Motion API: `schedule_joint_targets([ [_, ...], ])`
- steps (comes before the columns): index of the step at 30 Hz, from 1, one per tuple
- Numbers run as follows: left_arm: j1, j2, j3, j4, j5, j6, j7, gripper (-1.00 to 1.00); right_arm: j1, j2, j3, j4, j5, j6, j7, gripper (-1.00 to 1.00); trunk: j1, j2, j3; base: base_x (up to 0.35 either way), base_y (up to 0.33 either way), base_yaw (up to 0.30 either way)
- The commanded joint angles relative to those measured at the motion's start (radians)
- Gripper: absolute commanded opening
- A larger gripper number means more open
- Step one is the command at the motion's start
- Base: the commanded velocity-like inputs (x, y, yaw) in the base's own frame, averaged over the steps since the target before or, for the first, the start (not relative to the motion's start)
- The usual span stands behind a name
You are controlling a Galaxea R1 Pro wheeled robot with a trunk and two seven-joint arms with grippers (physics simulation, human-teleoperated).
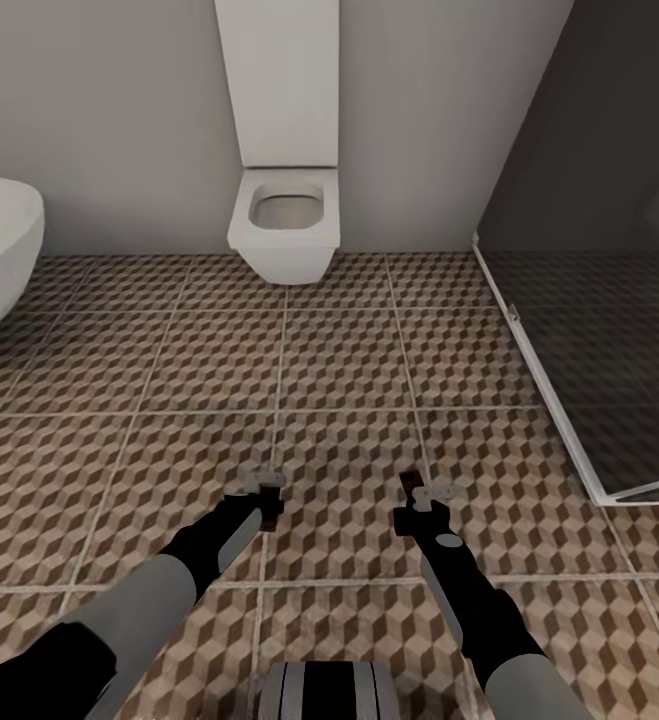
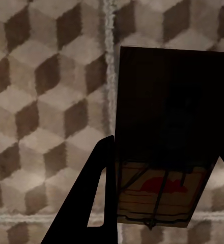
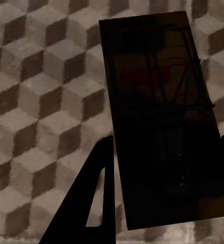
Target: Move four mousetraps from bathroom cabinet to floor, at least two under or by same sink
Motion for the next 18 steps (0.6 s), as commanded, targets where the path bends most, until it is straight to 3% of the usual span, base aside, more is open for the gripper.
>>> schedule_joint_targets([
  [1,-0.001,0.001,-0.008,-0.002,0.009,0.003,0.011,-1.0,0.0,0.0,0.002,-0.002,0.002,0.007,-0.005,-1.0,0.004,-0.008,-0.005,0.0,0.0,0.0],
  [18,-0.001,0.001,-0.008,-0.002,0.009,0.003,0.011,-1.0,0.0,0.0,0.002,-0.002,0.002,0.007,-0.005,-1.0,0.069,-0.127,-0.083,0.0,0.0,0.0],
])
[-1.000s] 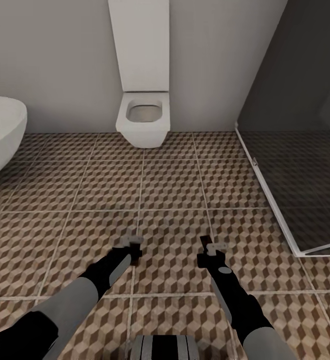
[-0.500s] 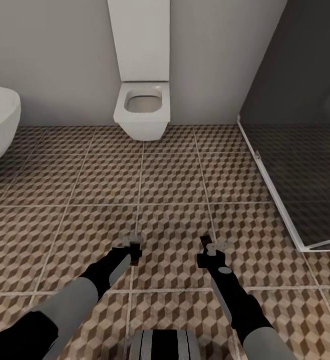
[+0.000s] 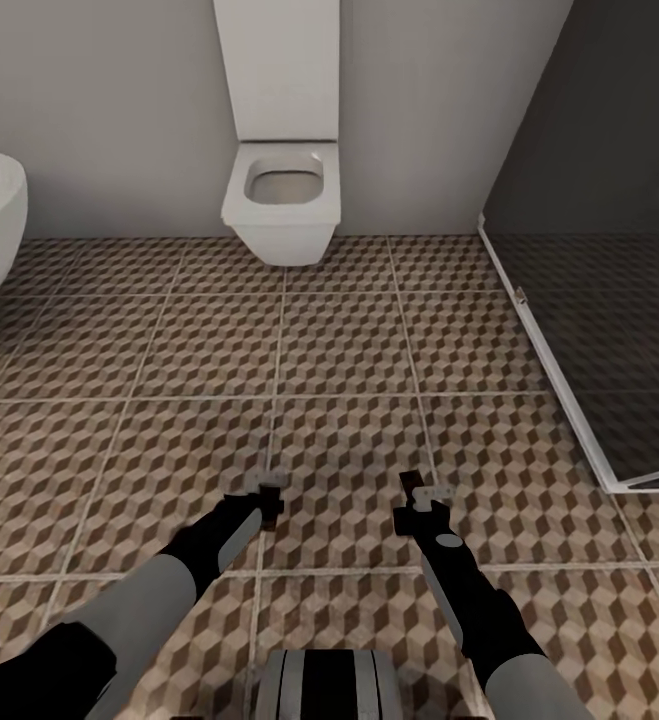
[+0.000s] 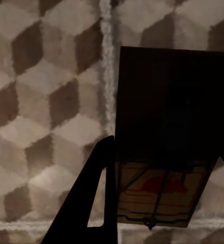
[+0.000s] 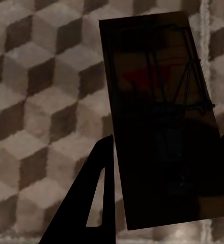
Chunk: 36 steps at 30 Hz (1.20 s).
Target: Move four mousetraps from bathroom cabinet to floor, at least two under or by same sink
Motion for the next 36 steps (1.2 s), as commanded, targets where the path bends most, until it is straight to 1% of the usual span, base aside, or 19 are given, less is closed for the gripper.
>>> schedule_joint_targets([
  [1,-0.001,0.001,-0.008,-0.002,0.009,0.003,0.011,-1.0,0.0,0.0,0.002,-0.002,0.002,0.007,-0.005,-1.0,0.004,-0.008,-0.005,0.0,0.0,0.0],
  [6,-0.001,0.001,-0.008,-0.002,0.009,0.003,0.011,-1.0,0.0,0.0,0.003,-0.001,0.002,0.007,-0.005,-1.0,0.023,-0.043,-0.028,0.0,0.0,0.0],
  [23,-0.001,0.001,-0.008,-0.002,0.009,0.003,0.011,-1.0,0.0,0.001,0.003,-0.001,0.002,0.007,-0.005,-1.0,0.031,-0.046,-0.118,0.0,0.0,0.0],
  [28,-0.001,0.001,-0.008,-0.002,0.009,0.002,0.011,-1.0,0.0,0.0,0.003,-0.001,0.002,0.007,-0.005,-1.0,0.031,-0.046,-0.123,0.0,0.0,0.0],
  [36,-0.001,0.001,-0.014,-0.002,0.009,0.002,0.011,-1.0,0.0,0.0,0.003,-0.001,0.002,0.007,-0.005,-1.0,0.031,-0.046,-0.124,0.0,0.0,0.0],
])
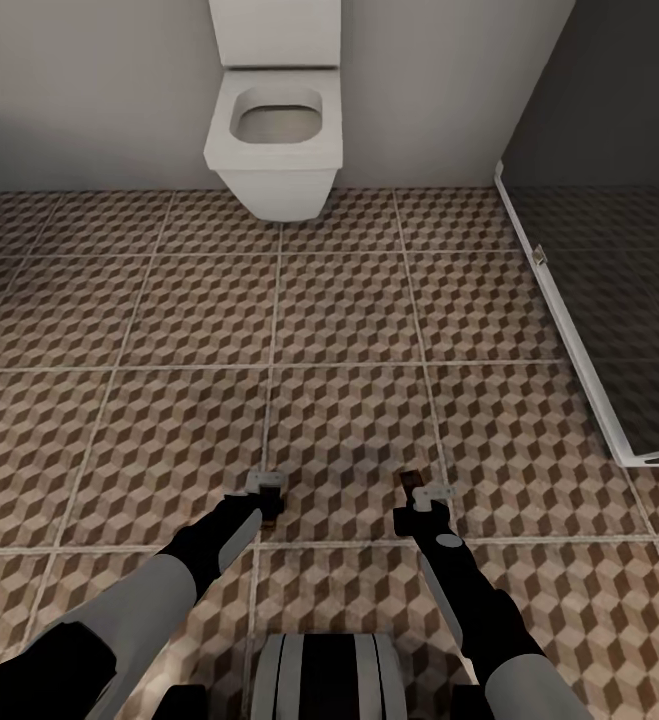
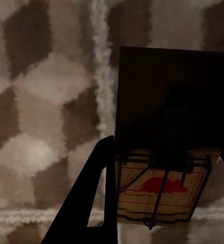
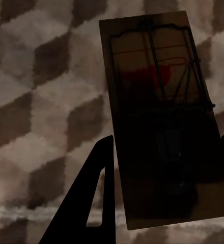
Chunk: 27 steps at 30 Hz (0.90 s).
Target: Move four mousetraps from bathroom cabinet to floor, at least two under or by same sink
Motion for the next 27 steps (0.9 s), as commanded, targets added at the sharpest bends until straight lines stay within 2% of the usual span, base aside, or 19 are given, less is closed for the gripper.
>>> schedule_joint_targets([
  [1,-0.001,0.001,-0.009,-0.002,0.009,0.003,0.011,-1.0,0.0,0.0,0.002,-0.002,0.001,0.007,-0.005,-1.0,0.0,0.0,-0.001,0.0,0.0,0.0],
  [8,-0.001,0.001,-0.01,-0.002,0.009,0.003,0.011,-1.0,0.0,0.0,0.002,-0.002,0.001,0.007,-0.005,-1.0,0.0,0.0,-0.001,0.142,0.11,0.0],
  [27,-0.001,0.001,-0.01,0.0,0.009,0.003,0.011,-1.0,0.0,-0.001,0.002,-0.002,0.001,0.007,-0.005,-1.0,0.0,0.0,-0.001,0.264,0.209,0.0],
])
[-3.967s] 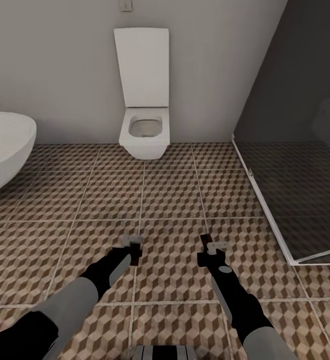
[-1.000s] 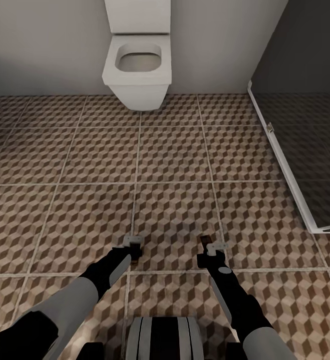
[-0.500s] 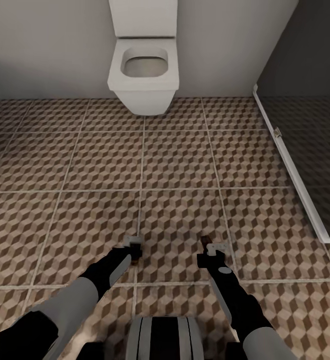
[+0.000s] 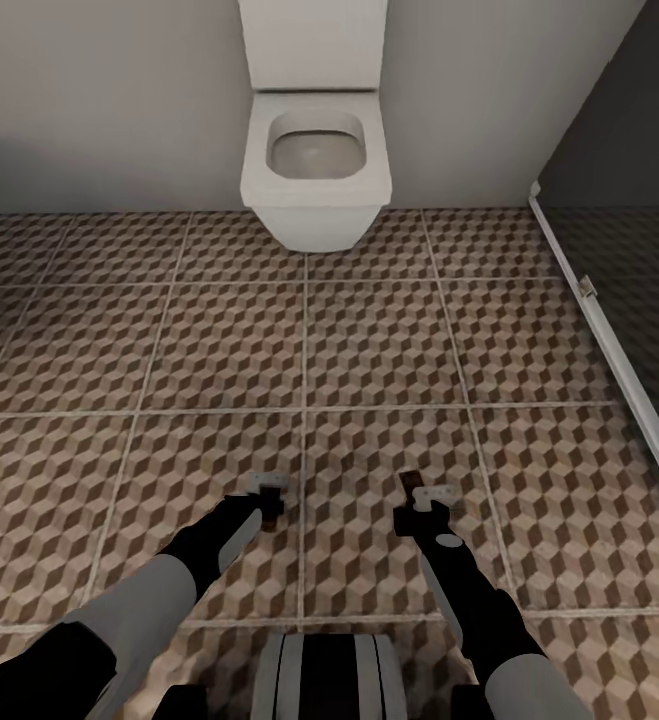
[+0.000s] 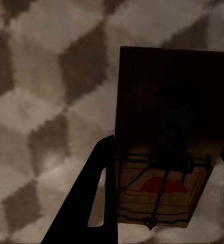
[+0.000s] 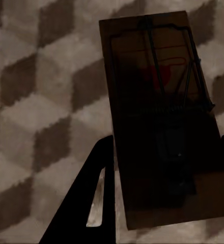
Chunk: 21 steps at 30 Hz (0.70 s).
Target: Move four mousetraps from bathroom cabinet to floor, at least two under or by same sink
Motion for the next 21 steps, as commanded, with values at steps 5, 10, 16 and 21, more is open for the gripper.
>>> schedule_joint_targets([
  [5,-0.001,0.001,-0.008,-0.002,0.009,0.003,0.011,-1.0,0.0,0.0,0.002,-0.002,0.001,0.007,-0.005,-1.0,0.0,0.0,-0.001,0.29,0.194,0.0],
  [10,-0.001,0.001,-0.008,-0.001,0.009,0.003,0.011,-1.0,0.0,0.0,0.002,-0.002,0.001,0.007,-0.005,-1.0,0.0,0.0,-0.001,0.295,0.185,0.0],
  [16,-0.001,0.001,-0.01,-0.001,0.009,0.003,0.009,-1.0,0.0,0.0,0.002,-0.002,0.001,0.007,-0.005,-1.0,0.0,0.0,-0.001,0.301,0.117,0.0],
  [21,-0.001,0.001,-0.01,0.0,0.009,0.003,0.009,-1.0,0.0,0.0,0.002,-0.001,0.001,0.007,-0.005,-1.0,0.0,0.0,-0.001,0.305,0.018,0.0],
])
